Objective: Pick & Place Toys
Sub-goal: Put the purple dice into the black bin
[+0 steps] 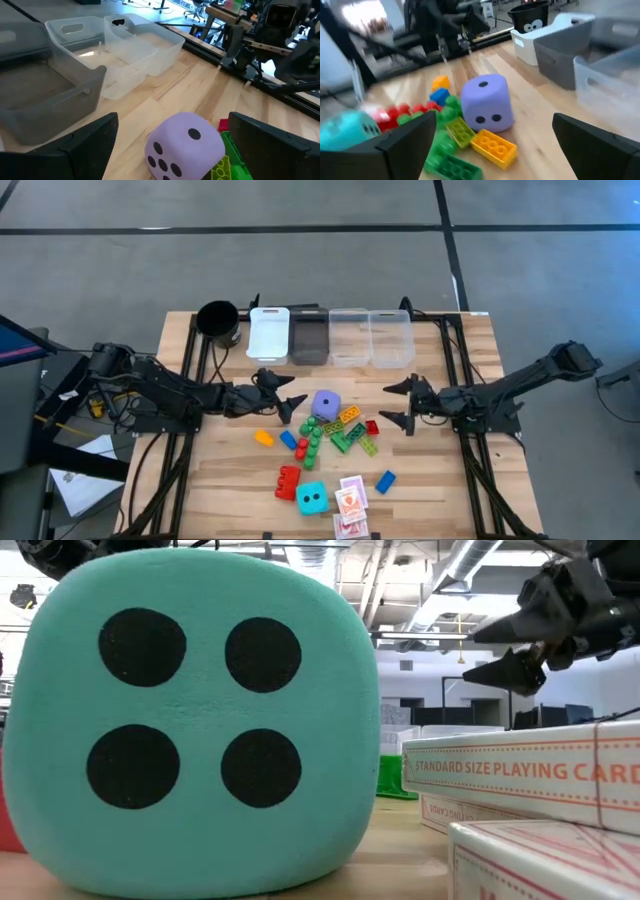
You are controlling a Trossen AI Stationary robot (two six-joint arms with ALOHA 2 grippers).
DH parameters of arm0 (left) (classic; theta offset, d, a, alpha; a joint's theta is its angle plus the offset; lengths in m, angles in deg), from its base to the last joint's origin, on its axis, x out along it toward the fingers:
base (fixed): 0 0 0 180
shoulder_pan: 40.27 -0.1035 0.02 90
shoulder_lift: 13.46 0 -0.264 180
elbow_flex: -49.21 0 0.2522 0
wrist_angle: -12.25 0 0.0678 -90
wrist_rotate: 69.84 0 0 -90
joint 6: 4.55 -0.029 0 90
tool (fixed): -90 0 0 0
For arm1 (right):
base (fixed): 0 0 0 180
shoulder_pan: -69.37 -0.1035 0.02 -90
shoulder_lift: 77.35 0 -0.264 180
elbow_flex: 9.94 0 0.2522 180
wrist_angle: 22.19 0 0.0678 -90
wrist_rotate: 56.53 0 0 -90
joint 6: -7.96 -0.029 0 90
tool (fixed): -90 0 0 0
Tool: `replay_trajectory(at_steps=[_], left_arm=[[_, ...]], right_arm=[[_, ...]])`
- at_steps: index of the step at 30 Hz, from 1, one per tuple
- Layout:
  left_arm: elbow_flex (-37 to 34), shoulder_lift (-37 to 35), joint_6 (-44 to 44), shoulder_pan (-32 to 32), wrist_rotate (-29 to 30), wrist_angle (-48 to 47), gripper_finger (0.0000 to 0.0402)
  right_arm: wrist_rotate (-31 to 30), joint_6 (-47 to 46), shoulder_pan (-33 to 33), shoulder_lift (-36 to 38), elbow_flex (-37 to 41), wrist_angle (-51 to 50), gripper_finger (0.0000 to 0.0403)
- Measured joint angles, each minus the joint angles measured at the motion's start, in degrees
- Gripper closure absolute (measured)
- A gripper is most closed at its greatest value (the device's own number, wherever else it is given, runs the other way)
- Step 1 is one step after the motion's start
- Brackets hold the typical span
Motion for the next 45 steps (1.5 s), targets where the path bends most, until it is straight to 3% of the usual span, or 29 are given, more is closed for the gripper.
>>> replay_trajectory(at_steps=[8,18,23,33,45], left_arm=[[0.00,0.00,0.20,0.04,-0.02,0.58,0.0032],[2.25,5.10,2.15,-0.24,-8.77,-0.61,0.0046],[2.32,7.56,4.48,-0.26,-8.63,-1.07,0.0121],[2.32,10.30,9.62,-0.26,-8.62,-1.06,0.0381],[2.32,15.31,14.96,-2.05,-8.16,-0.45,0.0401]], right_arm=[[-0.14,-21.18,-0.04,-3.84,0.00,3.68,0.0022],[-0.12,-23.16,1.18,-6.32,-0.02,3.84,0.0021],[-0.11,-23.17,1.97,-6.14,-0.02,4.02,0.0021],[-0.11,-23.20,1.99,-6.16,-0.02,4.05,0.0021],[-0.11,-23.32,1.99,-6.16,-0.02,4.05,0.0021]])
